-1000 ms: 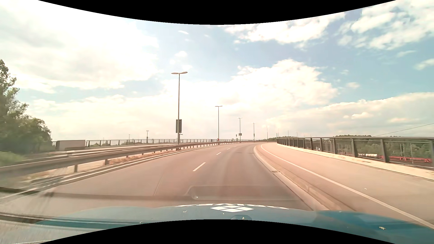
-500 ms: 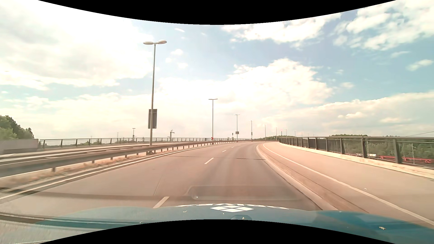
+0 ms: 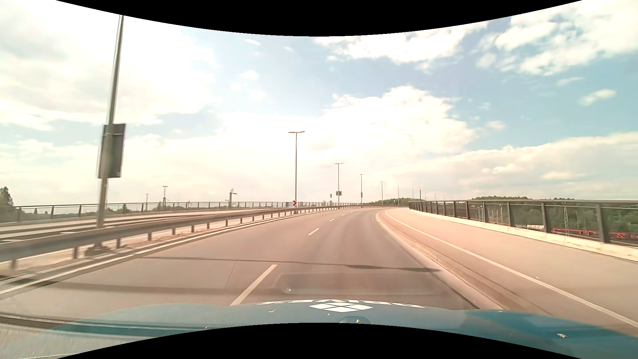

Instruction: Follow the waypoints while adhering to traffic rules and regulations

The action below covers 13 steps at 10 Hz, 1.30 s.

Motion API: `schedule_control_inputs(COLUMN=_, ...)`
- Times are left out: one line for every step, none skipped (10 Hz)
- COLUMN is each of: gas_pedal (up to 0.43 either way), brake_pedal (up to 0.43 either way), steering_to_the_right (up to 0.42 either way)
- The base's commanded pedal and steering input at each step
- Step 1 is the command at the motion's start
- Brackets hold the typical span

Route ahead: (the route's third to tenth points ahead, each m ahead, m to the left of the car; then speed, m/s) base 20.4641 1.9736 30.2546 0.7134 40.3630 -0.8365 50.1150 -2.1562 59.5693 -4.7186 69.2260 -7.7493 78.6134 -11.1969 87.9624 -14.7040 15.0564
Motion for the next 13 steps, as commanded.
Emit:
schedule_control_inputs(gas_pedal=0.350, brake_pedal=0.000, steering_to_the_right=0.024)
schedule_control_inputs(gas_pedal=0.350, brake_pedal=0.000, steering_to_the_right=0.023)
schedule_control_inputs(gas_pedal=0.339, brake_pedal=0.000, steering_to_the_right=0.023)
schedule_control_inputs(gas_pedal=0.331, brake_pedal=0.000, steering_to_the_right=0.022)
schedule_control_inputs(gas_pedal=0.331, brake_pedal=0.000, steering_to_the_right=0.022)
schedule_control_inputs(gas_pedal=0.331, brake_pedal=0.000, steering_to_the_right=0.021)
schedule_control_inputs(gas_pedal=0.319, brake_pedal=0.000, steering_to_the_right=0.019)
schedule_control_inputs(gas_pedal=0.311, brake_pedal=0.000, steering_to_the_right=0.019)
schedule_control_inputs(gas_pedal=0.287, brake_pedal=0.000, steering_to_the_right=0.019)
schedule_control_inputs(gas_pedal=0.287, brake_pedal=0.000, steering_to_the_right=0.019)
schedule_control_inputs(gas_pedal=0.287, brake_pedal=0.000, steering_to_the_right=0.018)
schedule_control_inputs(gas_pedal=0.280, brake_pedal=0.000, steering_to_the_right=0.019)
schedule_control_inputs(gas_pedal=0.280, brake_pedal=0.000, steering_to_the_right=0.020)
